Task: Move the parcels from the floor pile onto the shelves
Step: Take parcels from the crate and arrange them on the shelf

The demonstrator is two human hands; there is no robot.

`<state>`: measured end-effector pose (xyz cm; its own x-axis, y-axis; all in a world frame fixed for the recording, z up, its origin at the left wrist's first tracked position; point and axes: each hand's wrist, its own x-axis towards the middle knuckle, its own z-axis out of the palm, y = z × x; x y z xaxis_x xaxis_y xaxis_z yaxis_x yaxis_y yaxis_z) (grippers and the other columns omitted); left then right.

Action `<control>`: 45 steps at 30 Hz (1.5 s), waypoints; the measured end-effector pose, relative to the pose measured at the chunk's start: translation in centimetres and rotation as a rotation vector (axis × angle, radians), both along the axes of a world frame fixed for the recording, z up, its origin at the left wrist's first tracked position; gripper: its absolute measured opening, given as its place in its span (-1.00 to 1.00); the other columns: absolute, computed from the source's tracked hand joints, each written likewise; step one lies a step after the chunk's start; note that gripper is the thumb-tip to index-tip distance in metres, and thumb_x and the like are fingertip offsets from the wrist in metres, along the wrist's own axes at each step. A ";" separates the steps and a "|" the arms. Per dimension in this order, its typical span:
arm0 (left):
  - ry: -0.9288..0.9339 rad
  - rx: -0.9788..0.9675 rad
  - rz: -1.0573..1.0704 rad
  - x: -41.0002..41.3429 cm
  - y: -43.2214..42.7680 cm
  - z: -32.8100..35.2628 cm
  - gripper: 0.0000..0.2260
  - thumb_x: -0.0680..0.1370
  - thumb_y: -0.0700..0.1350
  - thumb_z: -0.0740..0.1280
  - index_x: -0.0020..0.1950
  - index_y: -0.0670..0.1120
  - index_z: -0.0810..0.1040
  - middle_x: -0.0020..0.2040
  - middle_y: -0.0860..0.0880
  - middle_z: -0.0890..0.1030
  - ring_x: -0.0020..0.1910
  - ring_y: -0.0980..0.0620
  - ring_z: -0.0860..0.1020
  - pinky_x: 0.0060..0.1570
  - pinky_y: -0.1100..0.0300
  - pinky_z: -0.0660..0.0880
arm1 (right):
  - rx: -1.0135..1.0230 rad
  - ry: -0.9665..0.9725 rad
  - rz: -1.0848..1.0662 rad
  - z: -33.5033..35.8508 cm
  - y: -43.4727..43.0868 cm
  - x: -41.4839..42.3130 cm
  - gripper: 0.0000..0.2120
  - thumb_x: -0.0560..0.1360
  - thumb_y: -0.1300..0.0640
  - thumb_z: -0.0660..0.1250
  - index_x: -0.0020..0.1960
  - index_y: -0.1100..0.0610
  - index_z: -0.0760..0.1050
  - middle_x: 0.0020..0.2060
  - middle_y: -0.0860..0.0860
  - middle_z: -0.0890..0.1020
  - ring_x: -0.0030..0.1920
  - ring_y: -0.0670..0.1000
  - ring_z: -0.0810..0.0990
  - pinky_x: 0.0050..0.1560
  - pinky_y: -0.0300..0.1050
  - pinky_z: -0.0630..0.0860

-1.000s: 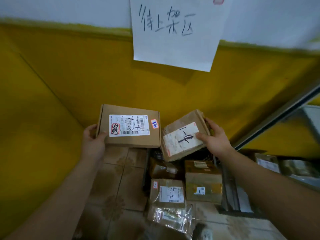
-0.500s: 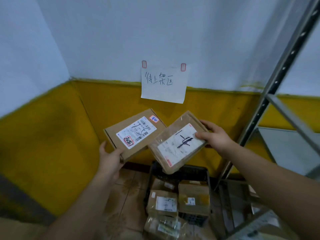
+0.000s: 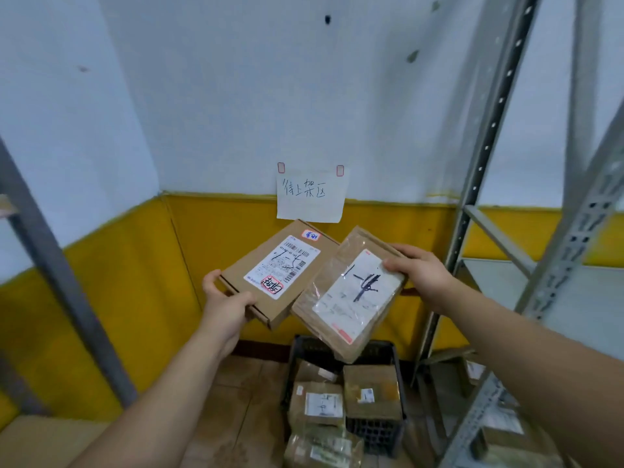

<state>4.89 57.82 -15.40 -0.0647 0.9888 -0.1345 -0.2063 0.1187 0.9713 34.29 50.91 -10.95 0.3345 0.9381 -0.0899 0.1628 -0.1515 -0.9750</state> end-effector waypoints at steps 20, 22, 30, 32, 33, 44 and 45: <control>-0.176 -0.198 -0.600 4.8 -13.2 -0.7 -0.59 0.57 -0.40 0.21 0.31 -0.01 0.36 0.17 -0.23 0.59 0.13 -0.23 0.58 -0.10 -0.12 0.59 | 0.066 0.469 -0.638 -1.2 -17.6 1.5 -0.65 0.39 0.03 0.44 0.09 0.19 0.55 -0.23 0.14 0.71 -0.29 0.15 0.69 -0.21 0.10 0.65; -0.165 -0.194 -0.639 7.6 -15.0 -0.5 -0.59 0.56 -0.41 0.22 0.27 0.02 0.35 0.16 -0.24 0.58 0.13 -0.25 0.58 -0.02 -0.18 0.58 | 0.039 0.497 -0.675 -1.0 -20.1 3.8 -0.74 0.48 0.00 0.36 0.04 0.17 0.53 -0.32 0.09 0.69 -0.37 0.11 0.66 -0.28 -0.03 0.60; -0.116 -0.157 -0.767 20.1 -24.8 0.2 -0.58 0.55 -0.41 0.25 0.30 -0.03 0.34 0.14 -0.20 0.55 0.13 -0.23 0.57 -0.01 -0.15 0.59 | 0.051 0.473 -0.643 0.1 -34.0 13.8 -0.79 0.51 0.16 0.23 0.08 0.25 0.45 -0.29 0.17 0.65 -0.34 0.14 0.63 -0.15 0.04 0.58; -0.090 -0.131 -0.797 23.4 -27.3 0.4 -0.61 0.55 -0.39 0.26 0.30 -0.05 0.35 0.13 -0.17 0.54 0.09 -0.19 0.58 -0.04 -0.11 0.60 | 0.111 0.414 -0.740 0.2 -37.4 16.3 -0.59 0.50 0.17 0.34 0.29 0.09 0.28 -0.11 0.19 0.62 -0.23 0.17 0.64 -0.04 0.18 0.60; -0.046 -0.105 -0.801 25.1 -28.4 0.5 -0.64 0.56 -0.36 0.27 0.30 -0.07 0.36 0.12 -0.14 0.54 0.05 -0.15 0.59 -0.08 -0.07 0.60 | 0.132 0.378 -0.808 0.3 -39.0 17.3 -0.52 0.52 0.15 0.38 0.33 0.03 0.23 -0.05 0.18 0.59 -0.18 0.17 0.64 -0.01 0.20 0.60; 0.107 0.057 -1.014 40.1 -35.8 0.3 -0.45 0.58 -0.34 0.26 0.47 0.11 0.29 0.20 -0.09 0.54 -0.08 -0.09 0.66 -0.26 0.11 0.58 | 0.162 0.346 -0.770 -1.4 -51.9 25.7 -0.48 0.56 0.33 0.22 0.44 -0.07 0.30 0.12 0.18 0.65 -0.01 0.24 0.70 0.05 0.31 0.60; 0.091 0.038 -1.034 41.1 -36.0 0.2 -0.46 0.58 -0.34 0.25 0.47 0.11 0.30 0.17 -0.11 0.56 -0.13 -0.08 0.66 -0.33 0.13 0.57 | 0.175 0.351 -0.780 -1.7 -52.4 26.4 -0.48 0.56 0.34 0.21 0.43 -0.07 0.32 0.11 0.19 0.65 -0.02 0.24 0.70 0.00 0.27 0.62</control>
